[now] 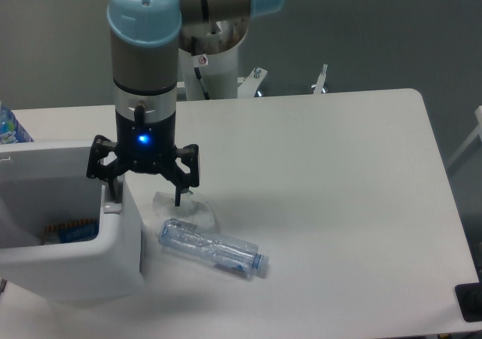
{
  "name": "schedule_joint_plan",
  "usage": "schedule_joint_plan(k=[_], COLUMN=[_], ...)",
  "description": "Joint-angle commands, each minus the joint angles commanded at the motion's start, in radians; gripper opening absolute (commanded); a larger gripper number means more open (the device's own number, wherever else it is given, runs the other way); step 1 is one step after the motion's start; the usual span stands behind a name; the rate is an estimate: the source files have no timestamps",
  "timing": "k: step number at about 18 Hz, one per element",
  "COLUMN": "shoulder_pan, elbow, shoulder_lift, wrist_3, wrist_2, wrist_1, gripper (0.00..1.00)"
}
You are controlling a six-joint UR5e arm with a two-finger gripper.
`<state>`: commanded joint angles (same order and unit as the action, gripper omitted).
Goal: Open the trash can
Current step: 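Push the lid edge with the gripper to swing the lid open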
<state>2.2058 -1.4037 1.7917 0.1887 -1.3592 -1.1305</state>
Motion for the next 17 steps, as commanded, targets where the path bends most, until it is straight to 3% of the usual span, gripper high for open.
schedule_joint_plan(k=[4,7,12,17], shoulder_pan=[0.009,0.051,0.089,0.141], elbow=[0.018,0.055,0.058,0.049], shoulder_lift=[-0.011,-0.012,-0.029,-0.054], wrist_3=[0.014,0.047,0.288,0.452], wrist_2=[-0.018,-0.112,-0.274,-0.298], wrist_1=[0.008,0.006,-0.012,-0.087], gripper=[1.00,1.00,1.00,1.00])
